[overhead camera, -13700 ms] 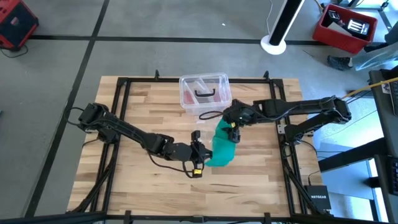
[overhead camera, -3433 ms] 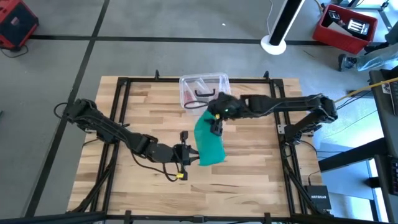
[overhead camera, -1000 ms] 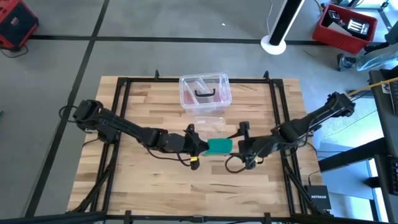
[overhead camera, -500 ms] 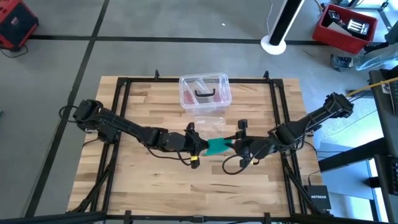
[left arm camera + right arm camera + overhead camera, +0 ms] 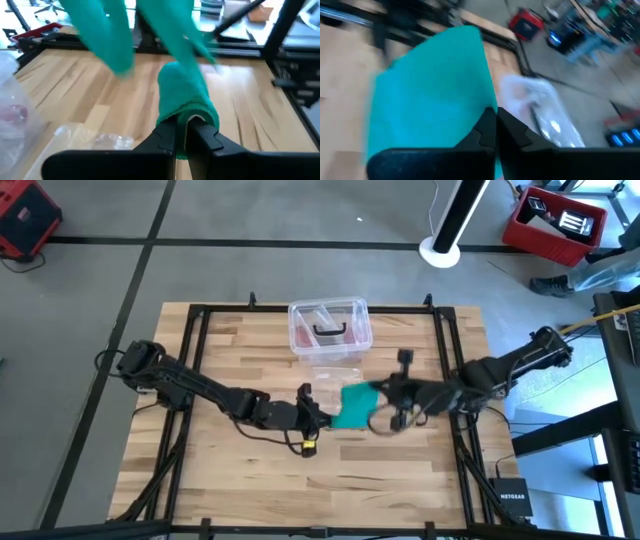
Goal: Roll bandage
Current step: Roll the green bandage
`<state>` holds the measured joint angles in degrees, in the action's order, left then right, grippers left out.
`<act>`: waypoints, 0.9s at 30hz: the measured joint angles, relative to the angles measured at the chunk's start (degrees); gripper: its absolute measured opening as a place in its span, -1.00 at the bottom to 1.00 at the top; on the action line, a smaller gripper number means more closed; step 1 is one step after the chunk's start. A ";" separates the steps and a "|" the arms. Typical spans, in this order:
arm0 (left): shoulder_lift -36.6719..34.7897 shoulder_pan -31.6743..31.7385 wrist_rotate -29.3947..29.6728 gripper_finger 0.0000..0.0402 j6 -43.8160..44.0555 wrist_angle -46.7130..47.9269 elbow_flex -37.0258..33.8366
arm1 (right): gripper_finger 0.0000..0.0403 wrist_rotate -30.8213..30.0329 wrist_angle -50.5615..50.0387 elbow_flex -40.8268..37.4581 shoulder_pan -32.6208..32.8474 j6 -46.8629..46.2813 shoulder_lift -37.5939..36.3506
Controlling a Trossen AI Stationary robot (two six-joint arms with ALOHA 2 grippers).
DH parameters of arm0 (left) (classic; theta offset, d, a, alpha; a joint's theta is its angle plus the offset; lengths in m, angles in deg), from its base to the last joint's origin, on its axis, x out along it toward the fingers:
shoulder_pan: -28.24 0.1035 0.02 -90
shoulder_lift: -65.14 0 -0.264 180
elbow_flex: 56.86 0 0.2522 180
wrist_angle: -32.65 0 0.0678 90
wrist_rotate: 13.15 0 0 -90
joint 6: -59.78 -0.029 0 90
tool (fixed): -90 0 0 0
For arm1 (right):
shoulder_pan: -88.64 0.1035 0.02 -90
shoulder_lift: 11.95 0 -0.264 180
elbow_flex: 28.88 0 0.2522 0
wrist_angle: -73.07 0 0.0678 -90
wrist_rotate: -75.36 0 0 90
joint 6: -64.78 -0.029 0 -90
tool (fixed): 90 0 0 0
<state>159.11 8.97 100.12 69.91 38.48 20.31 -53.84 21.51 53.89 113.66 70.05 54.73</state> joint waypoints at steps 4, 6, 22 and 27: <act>0.00 -2.10 -1.67 -0.92 -2.78 -0.68 0.00 | -0.93 -0.56 -6.28 -0.49 -6.38 -2.37 -0.56; 0.01 -3.11 -4.70 -0.92 -3.37 -0.60 0.00 | -0.92 -0.24 -7.20 -2.03 -10.46 -2.42 -0.59; 0.04 -1.10 -19.69 -0.92 1.39 -5.26 -0.04 | -0.28 17.20 9.18 -10.87 -22.77 1.04 1.72; -1.19 1.34 -22.85 -0.92 3.21 -5.96 -0.04 | 0.23 14.00 -3.31 -2.22 -22.80 2.21 0.51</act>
<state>157.92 10.30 77.27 73.12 32.52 20.27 -39.84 18.20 51.68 90.86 72.26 55.24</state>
